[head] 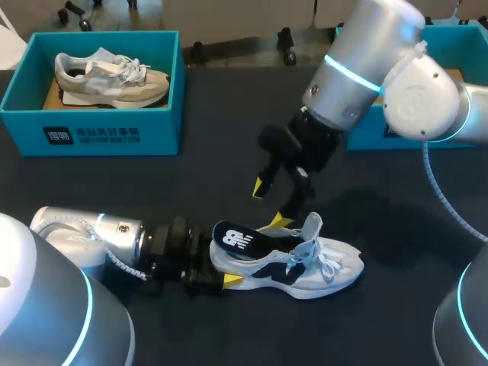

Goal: Take the shoe out of the shoebox, open the shoe tongue, remove and reinsert the insole, then place the shoe into the shoebox

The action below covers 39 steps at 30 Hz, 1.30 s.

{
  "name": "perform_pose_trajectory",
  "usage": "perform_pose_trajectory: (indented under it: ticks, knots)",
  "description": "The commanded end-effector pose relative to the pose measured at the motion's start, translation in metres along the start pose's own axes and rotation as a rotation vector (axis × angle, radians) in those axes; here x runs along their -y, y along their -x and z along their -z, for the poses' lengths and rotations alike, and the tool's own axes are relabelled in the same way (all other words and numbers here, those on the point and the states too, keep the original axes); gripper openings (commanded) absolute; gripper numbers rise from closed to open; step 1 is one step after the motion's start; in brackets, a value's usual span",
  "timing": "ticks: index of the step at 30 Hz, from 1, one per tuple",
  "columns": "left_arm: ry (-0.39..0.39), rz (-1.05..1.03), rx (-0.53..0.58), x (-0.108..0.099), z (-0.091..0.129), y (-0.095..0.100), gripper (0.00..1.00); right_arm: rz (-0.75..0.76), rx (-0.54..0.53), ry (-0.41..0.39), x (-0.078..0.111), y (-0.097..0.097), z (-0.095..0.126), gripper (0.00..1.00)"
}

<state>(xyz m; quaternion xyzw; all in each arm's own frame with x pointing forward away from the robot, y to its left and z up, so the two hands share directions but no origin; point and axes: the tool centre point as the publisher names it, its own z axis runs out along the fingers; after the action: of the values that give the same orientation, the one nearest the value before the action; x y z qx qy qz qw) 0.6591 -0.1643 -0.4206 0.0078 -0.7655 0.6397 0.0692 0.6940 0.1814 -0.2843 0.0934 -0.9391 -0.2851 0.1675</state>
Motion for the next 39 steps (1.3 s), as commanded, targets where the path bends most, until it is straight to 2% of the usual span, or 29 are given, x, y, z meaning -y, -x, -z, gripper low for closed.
perform_pose_trajectory:
  ticks: [1,3,9,23,25,28,31,39]
  knots:
    - [0.002,0.001,0.001,-0.002,-0.001,0.001,0.00,-0.050,-0.079,0.015,0.002,0.010,-0.004,0.52]
    - [0.002,0.001,0.001,-0.002,-0.001,0.001,0.00,-0.111,-0.108,0.010,0.002,0.010,-0.006,0.48]
    - [0.002,0.001,0.001,-0.002,-0.001,0.001,0.00,-0.231,-0.155,-0.024,-0.002,0.010,-0.015,0.49]
    - [0.002,0.001,0.001,-0.002,-0.001,0.001,0.00,-0.254,-0.181,-0.036,0.000,0.017,-0.023,0.53]
    - [0.002,0.001,0.001,-0.002,-0.001,0.001,0.00,-0.252,-0.194,-0.033,0.000,0.019,-0.024,0.49]
    - [0.002,0.001,0.001,-0.002,-0.001,0.001,0.00,-0.249,-0.218,-0.033,0.000,0.023,-0.026,0.52]
    - [0.002,0.001,0.001,-0.002,-0.001,0.001,0.00,-0.250,-0.222,-0.039,-0.003,0.023,-0.025,0.49]
    - [0.002,0.001,0.001,-0.002,-0.001,0.001,0.00,-0.249,-0.261,-0.031,-0.002,0.026,-0.033,0.49]
